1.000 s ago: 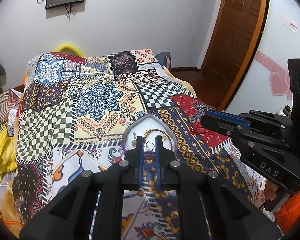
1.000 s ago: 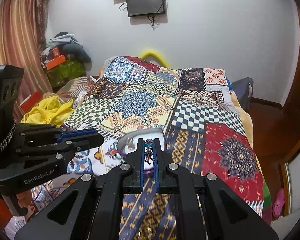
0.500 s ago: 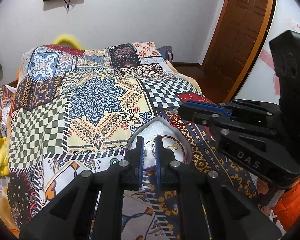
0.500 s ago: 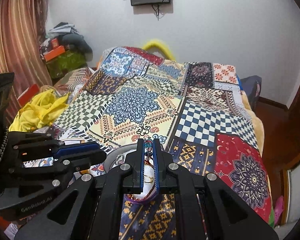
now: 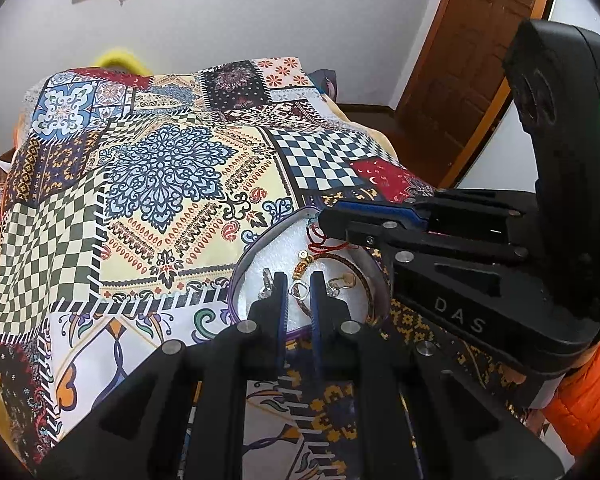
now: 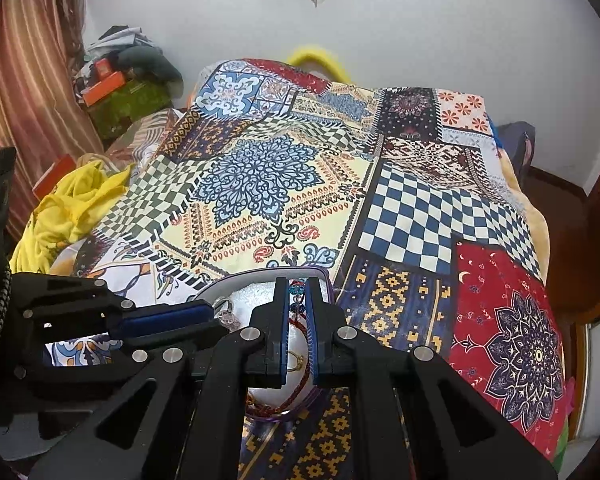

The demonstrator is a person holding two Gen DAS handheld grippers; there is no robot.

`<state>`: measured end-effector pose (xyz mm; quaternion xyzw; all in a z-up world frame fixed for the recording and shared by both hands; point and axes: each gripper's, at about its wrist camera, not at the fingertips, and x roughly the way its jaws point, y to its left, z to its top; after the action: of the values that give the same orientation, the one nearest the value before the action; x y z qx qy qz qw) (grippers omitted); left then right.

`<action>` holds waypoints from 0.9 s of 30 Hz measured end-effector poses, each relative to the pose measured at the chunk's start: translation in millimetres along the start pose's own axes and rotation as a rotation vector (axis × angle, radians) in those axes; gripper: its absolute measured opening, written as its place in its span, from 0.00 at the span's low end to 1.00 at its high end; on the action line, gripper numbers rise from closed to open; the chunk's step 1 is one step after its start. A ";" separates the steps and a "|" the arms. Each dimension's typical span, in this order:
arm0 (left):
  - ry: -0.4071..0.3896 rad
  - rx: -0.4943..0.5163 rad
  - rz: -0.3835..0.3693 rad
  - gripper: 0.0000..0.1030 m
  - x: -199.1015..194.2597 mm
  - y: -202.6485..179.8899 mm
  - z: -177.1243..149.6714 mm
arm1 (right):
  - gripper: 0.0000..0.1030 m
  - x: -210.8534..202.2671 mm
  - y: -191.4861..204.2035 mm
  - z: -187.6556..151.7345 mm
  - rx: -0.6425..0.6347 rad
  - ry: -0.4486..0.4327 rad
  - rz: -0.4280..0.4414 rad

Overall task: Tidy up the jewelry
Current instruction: 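Open the right tool to drop the beaded piece into the tin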

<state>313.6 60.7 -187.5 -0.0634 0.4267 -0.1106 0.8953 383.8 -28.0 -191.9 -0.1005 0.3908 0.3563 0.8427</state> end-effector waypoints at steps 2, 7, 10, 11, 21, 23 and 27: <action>-0.001 0.002 -0.001 0.08 -0.3 -0.4 -0.5 | 0.07 1.2 -0.3 -0.6 -0.002 0.006 -0.001; -0.021 0.017 0.007 0.08 -3.9 -2.0 -1.4 | 0.07 1.6 -0.3 -2.6 -0.007 0.021 -0.024; -0.022 0.026 0.010 0.08 -5.8 -3.8 -2.3 | 0.07 0.5 -1.9 -3.3 0.004 0.034 -0.017; -0.023 0.027 0.013 0.09 -6.7 -4.1 -2.6 | 0.09 0.2 -1.9 -3.3 0.004 0.037 -0.019; -0.049 -0.002 0.034 0.10 -31.3 -1.1 -2.4 | 0.24 -26.3 1.9 -2.8 -0.003 -0.013 -0.061; -0.060 -0.001 0.040 0.14 -38.4 -2.4 -2.4 | 0.24 -34.0 3.0 -3.0 -0.004 -0.024 -0.059; -0.082 0.007 0.059 0.20 -55.6 -8.3 -5.1 | 0.25 -52.9 9.2 -6.4 -0.020 -0.050 -0.076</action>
<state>274.4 66.6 -147.3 -0.0523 0.3910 -0.0830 0.9151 350.5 -51.8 -156.6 -0.1147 0.3618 0.3301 0.8643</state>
